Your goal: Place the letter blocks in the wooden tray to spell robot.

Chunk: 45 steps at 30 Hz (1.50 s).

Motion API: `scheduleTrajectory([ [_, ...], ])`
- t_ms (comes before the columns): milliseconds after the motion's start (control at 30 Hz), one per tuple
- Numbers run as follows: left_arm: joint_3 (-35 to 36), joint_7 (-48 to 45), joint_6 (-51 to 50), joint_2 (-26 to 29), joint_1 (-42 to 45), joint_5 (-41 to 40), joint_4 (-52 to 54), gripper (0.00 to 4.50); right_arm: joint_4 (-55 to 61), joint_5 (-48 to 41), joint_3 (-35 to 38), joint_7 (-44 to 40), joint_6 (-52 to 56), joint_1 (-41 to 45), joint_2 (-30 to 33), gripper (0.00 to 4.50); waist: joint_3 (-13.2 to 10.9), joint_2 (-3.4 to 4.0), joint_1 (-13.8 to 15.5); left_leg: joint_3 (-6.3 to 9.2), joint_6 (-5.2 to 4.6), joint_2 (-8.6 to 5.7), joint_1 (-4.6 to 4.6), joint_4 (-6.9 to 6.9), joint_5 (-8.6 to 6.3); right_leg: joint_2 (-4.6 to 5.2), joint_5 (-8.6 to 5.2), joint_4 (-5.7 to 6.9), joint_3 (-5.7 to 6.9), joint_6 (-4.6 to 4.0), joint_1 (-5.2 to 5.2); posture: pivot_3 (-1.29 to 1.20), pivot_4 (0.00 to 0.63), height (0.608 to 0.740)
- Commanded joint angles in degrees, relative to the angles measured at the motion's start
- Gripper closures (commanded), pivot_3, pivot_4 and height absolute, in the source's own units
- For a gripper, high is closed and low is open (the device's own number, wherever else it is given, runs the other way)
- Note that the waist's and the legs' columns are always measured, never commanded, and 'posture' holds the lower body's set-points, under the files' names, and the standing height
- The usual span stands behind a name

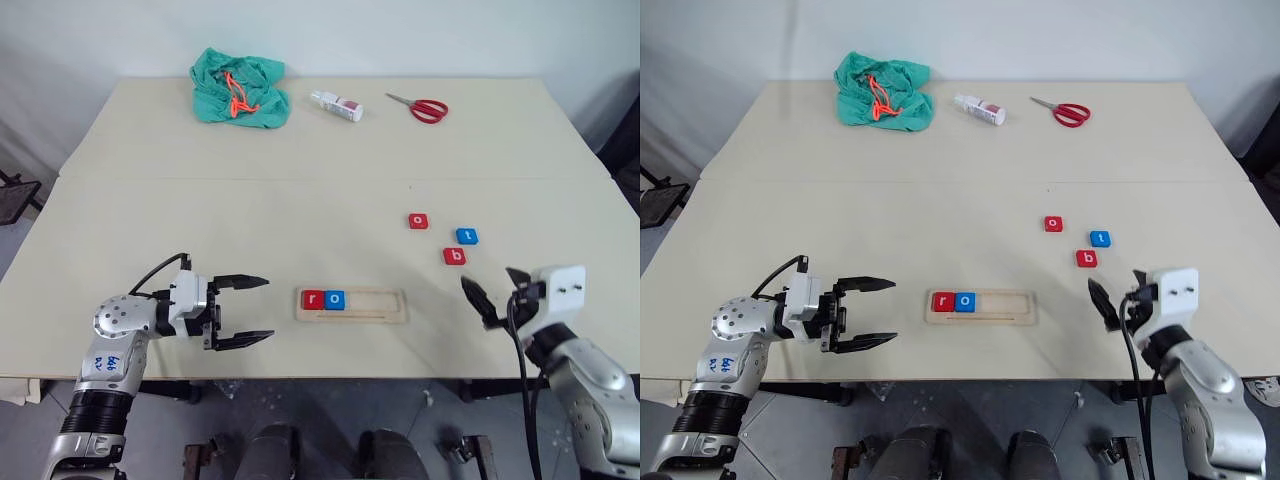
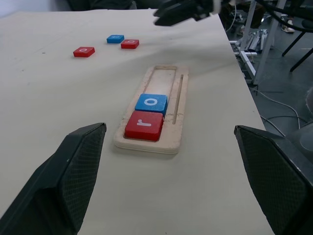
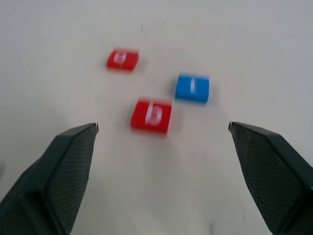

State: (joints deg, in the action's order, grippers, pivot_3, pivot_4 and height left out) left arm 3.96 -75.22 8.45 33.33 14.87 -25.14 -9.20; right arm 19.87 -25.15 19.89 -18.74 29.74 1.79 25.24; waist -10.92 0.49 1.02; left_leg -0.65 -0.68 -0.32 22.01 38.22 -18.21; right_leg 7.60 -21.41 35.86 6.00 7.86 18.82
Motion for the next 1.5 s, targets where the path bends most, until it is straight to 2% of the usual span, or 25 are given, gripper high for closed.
scheduleTrajectory([
  [33,0.61,0.55,1.01,-0.25,-0.48,-0.63,1.95,0.04,-2.11,1.12,-2.31,2.24,1.99,3.22,-0.79,0.00,0.00,0.00,0.00,0.00,0.00,0.00,0.01,-0.04,0.00,0.00,0.00,0.01,0.00,0.00,0.04,0.00,0.150,0.740],
  [267,0.74,1.96,1.50,-0.55,-1.74,-0.43,3.44,0.04,-10.39,5.67,-7.47,2.98,0.39,9.89,-1.62,0.00,0.00,0.00,-0.01,0.01,0.00,-0.04,0.06,-0.04,0.00,0.04,0.00,0.05,0.00,0.00,0.10,0.00,0.150,0.740],
  [533,1.30,4.18,1.33,-0.18,-4.67,-0.40,6.51,0.04,-17.37,9.78,-9.11,5.70,-0.41,13.78,-3.30,0.00,0.00,0.00,-0.65,0.01,0.00,-0.03,0.06,-0.04,0.00,0.04,0.00,0.09,-0.01,0.00,0.13,0.00,0.150,0.740],
  [633,1.47,4.69,1.35,0.07,-5.35,-0.44,7.07,0.00,-16.85,10.17,-9.35,5.96,-0.10,13.45,-4.18,0.62,0.00,0.00,-0.95,0.05,0.00,-0.02,0.06,-0.04,0.00,0.03,0.00,0.11,0.00,0.00,0.12,0.00,0.150,0.740],
  [867,1.61,3.84,1.89,0.50,-6.18,-0.78,6.37,0.00,-10.25,9.79,-8.96,7.16,0.68,9.61,-5.02,2.97,0.01,-0.01,-0.98,0.08,0.00,-0.04,0.07,-0.05,0.00,0.04,0.00,0.12,-0.01,0.00,0.12,0.00,0.150,0.740],
  [1000,1.73,2.20,3.16,0.75,-5.96,-0.74,4.25,0.00,-5.65,9.16,-8.14,8.55,2.55,7.61,-5.54,3.02,0.01,0.00,-1.11,0.06,0.00,-0.03,0.06,-0.07,0.00,0.03,0.00,0.11,-0.01,0.00,0.12,0.00,0.150,0.740],
  [1167,1.94,-0.11,4.53,1.27,-4.20,-1.01,-0.14,0.00,13.39,8.06,-7.44,11.56,9.63,-3.97,-6.56,3.02,0.01,0.02,-0.63,0.16,0.00,-0.04,0.11,-0.16,0.00,0.02,0.00,0.13,0.00,0.00,0.18,0.00,0.150,0.740],
  [1333,1.81,-1.96,5.46,0.89,-2.05,-1.24,-2.47,0.00,20.05,8.30,-8.81,13.53,14.02,-8.25,-8.30,3.02,0.03,0.01,-1.09,-0.04,0.01,-0.06,0.11,-0.09,0.02,0.04,0.00,0.12,-0.09,0.00,0.22,0.00,0.150,0.740],
  [1500,1.61,-2.56,5.49,0.75,-0.10,-0.86,-4.07,0.00,21.19,8.48,-11.59,13.08,14.80,-8.04,-8.95,3.02,0.03,0.01,-1.19,-0.09,0.02,-0.03,0.10,-0.12,0.03,0.02,0.00,0.15,-0.14,0.00,0.33,0.00,0.150,0.740],
])
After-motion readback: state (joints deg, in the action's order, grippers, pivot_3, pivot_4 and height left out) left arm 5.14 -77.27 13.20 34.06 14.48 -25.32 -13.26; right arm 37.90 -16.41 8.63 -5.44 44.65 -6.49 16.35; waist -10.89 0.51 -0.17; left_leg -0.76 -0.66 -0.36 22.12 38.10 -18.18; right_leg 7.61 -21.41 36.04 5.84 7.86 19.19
